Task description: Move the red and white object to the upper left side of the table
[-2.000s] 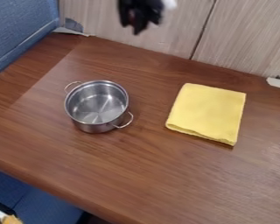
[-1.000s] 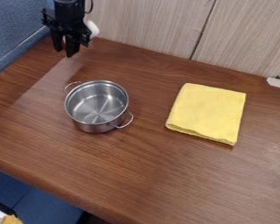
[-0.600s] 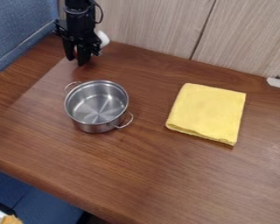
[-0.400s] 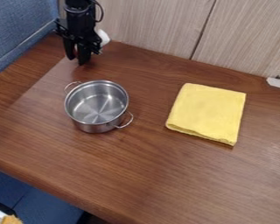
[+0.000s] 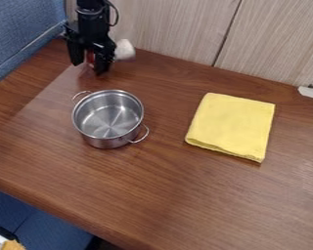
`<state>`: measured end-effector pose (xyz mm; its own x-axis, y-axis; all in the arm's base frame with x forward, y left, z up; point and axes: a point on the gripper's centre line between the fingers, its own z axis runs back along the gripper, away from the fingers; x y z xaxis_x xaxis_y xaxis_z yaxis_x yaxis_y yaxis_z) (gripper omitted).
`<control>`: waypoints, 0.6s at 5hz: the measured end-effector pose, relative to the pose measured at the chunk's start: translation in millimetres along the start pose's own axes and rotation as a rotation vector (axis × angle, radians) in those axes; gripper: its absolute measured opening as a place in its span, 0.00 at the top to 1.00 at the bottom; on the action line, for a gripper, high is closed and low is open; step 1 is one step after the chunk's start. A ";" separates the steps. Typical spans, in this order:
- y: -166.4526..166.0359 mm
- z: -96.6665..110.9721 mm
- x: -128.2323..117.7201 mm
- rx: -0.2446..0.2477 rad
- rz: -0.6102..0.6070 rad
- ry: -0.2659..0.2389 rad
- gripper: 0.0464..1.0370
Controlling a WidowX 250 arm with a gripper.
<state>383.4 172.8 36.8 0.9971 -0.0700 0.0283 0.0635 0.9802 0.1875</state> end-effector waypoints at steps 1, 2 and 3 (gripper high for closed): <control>1.0 1.4 -0.7 0.008 0.005 0.007 0.03; 1.2 4.0 -2.7 0.022 0.015 0.023 0.04; 8.3 38.4 0.7 0.056 0.036 -0.051 0.04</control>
<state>383.1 173.8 76.1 0.9953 -0.0456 0.0854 0.0239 0.9705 0.2401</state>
